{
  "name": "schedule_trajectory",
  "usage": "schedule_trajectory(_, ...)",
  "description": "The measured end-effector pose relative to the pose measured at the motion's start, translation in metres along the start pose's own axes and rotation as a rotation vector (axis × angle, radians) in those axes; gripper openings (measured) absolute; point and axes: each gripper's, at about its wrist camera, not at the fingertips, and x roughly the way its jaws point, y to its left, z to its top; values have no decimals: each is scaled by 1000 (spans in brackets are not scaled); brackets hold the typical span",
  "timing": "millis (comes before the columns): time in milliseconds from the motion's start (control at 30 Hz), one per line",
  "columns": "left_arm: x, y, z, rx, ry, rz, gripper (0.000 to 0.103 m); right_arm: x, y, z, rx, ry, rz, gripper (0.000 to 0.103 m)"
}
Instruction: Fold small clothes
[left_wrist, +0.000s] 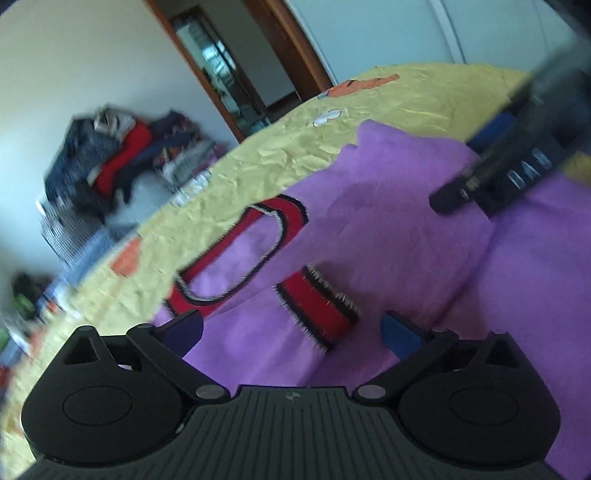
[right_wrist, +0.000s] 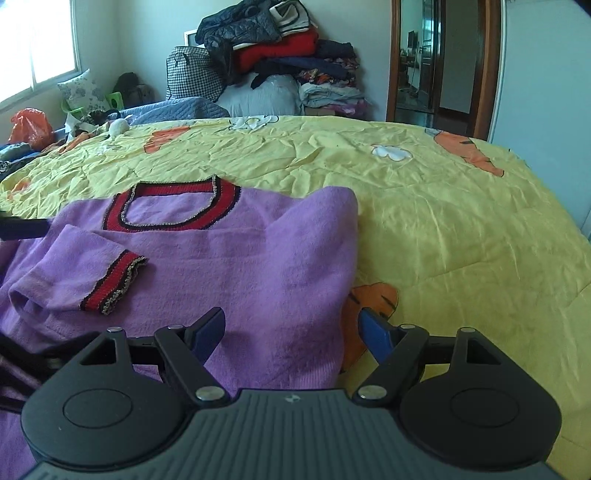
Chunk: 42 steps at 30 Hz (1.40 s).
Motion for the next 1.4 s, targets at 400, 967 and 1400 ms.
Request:
schedule_trajectory(400, -5, 69, -25, -413, 70, -16, 15, -8, 5, 0, -15, -20, 8, 79)
schedule_trajectory(967, -111, 176, -142, -909, 82, 306, 59, -20, 15, 14, -123, -106, -96, 79)
schedule_trajectory(1400, -50, 142, -129, -704, 131, 174, 88, 41, 51, 16, -225, 71, 40, 102)
